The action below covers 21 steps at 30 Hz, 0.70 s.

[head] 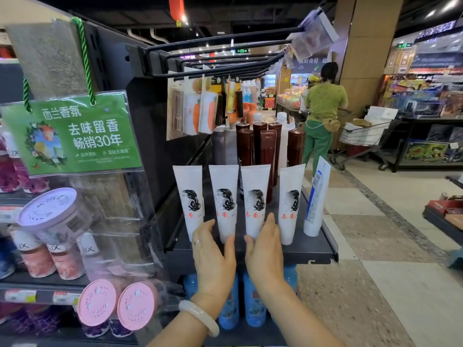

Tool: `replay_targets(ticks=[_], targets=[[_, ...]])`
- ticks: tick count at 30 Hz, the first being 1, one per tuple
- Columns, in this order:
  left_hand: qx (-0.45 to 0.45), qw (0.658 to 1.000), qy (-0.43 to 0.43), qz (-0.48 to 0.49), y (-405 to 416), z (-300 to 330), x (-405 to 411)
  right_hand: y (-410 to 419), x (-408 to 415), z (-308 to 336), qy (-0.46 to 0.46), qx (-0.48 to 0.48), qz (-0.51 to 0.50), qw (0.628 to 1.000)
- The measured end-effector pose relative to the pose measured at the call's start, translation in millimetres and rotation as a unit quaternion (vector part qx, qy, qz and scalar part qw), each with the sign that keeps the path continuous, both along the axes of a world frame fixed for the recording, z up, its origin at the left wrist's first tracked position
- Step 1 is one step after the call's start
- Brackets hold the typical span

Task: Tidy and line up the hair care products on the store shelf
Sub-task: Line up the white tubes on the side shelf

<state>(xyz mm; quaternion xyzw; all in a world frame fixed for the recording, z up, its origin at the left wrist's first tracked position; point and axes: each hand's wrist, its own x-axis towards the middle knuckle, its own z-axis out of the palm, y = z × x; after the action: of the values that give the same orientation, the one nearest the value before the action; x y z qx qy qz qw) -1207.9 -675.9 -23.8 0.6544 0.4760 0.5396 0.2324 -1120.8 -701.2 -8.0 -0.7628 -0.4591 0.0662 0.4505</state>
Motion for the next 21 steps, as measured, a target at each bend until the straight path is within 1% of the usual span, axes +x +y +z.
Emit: replay_targets(ticks=[2,4,6,7,9,13,15,17,19,21], targets=[[0.045,0.999,0.008,-0.016,-3.5,0.1,0.2,-6.5,1.6,-2.1,0.006,0.015,0.007,1.000],[0.067,0.997,0.008,-0.040,-6.2,0.1,2.5,-16.7,3.8,-5.1,-0.002,0.048,0.024,0.999],[0.088,0.994,0.003,-0.058,-8.2,0.7,6.1,-27.3,8.2,-10.1,-0.039,0.114,0.051,0.991],[0.097,0.993,0.001,-0.069,-9.6,1.2,8.8,-32.9,12.6,-12.7,-0.052,0.148,0.050,0.986],[0.102,0.990,0.007,-0.099,-12.4,1.3,15.1,-43.2,24.7,-15.0,-0.061,0.185,0.027,0.980],[0.080,0.985,0.027,-0.149,-23.3,-4.0,36.7,-58.5,55.3,-13.7,0.010,0.206,-0.042,0.978],[0.068,0.984,0.017,-0.161,-31.6,-3.1,48.0,-63.9,71.0,-11.7,0.036,0.207,-0.069,0.975],[0.069,0.983,0.001,-0.170,-39.0,-1.1,56.9,-67.7,86.9,-8.2,0.047,0.189,-0.076,0.978],[0.070,0.982,-0.003,-0.178,-44.3,0.1,64.1,-67.9,103.0,-2.4,0.047,0.139,-0.057,0.988],[0.066,0.978,0.016,-0.196,-48.4,0.8,71.7,-63.6,120.8,2.4,0.053,0.071,-0.019,0.996]])
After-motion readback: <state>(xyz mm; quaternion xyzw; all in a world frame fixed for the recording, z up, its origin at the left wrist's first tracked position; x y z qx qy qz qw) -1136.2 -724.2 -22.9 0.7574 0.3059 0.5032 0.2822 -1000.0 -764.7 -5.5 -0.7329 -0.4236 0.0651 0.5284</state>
